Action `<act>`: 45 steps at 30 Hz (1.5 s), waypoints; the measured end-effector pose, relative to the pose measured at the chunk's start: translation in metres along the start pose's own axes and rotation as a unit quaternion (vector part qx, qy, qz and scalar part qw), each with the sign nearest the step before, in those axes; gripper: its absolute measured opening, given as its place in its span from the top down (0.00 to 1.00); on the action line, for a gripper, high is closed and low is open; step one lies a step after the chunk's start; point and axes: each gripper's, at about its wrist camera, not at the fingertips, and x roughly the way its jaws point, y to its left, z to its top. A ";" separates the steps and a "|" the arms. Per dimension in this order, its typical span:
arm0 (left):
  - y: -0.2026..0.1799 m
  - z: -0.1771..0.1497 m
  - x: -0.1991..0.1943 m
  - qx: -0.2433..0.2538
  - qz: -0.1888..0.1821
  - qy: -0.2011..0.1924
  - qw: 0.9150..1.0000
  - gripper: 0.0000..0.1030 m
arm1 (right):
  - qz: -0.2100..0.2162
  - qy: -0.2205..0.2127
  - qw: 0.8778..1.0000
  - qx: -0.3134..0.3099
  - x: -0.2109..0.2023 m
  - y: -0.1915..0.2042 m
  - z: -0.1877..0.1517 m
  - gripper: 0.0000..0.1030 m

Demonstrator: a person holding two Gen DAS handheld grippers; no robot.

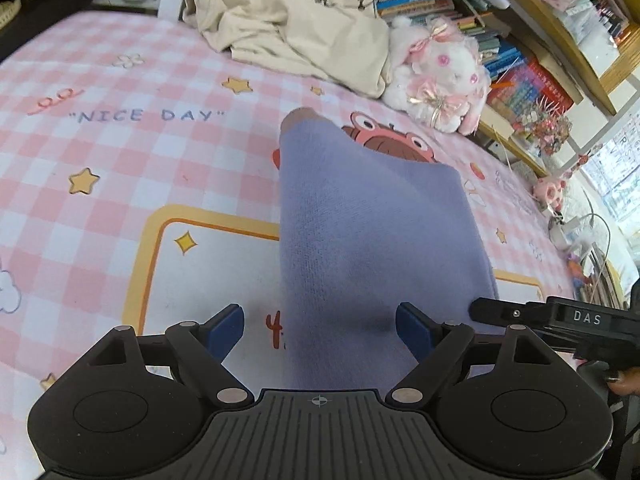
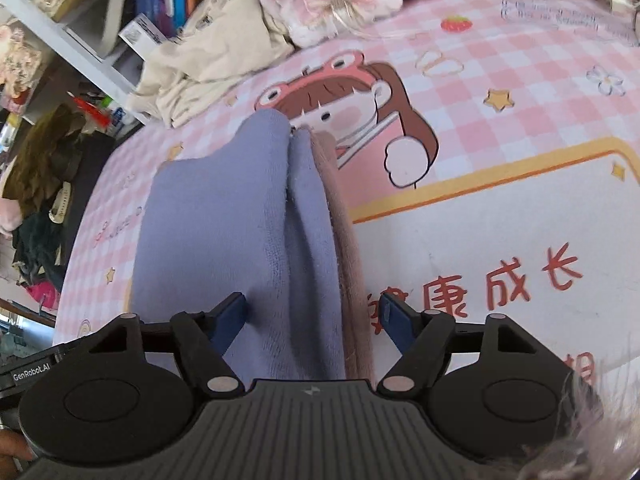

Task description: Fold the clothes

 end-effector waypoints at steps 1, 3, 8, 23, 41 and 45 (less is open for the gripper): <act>0.003 0.002 0.003 -0.006 -0.005 0.006 1.000 0.17 | 0.002 0.001 1.000 0.005 0.002 -0.001 0.001 0.33; 0.008 0.007 0.009 -0.022 -0.017 0.014 1.000 0.17 | 0.006 0.002 1.000 0.008 0.006 -0.002 0.004 0.35; 0.010 0.016 0.020 -0.040 -0.037 0.019 0.998 0.18 | 0.024 0.007 1.000 0.007 0.014 0.000 0.012 0.49; -0.021 -0.006 0.007 0.017 -0.039 0.076 0.996 0.45 | -0.017 0.014 0.990 -0.136 -0.021 0.026 -0.024 0.76; -0.040 -0.013 0.008 0.048 -0.022 0.049 0.997 0.48 | 0.002 -0.001 0.990 -0.143 -0.026 0.021 -0.030 0.75; -0.039 -0.015 0.007 0.049 -0.019 0.049 0.997 0.45 | -0.017 0.000 0.983 -0.184 -0.024 0.026 -0.034 0.73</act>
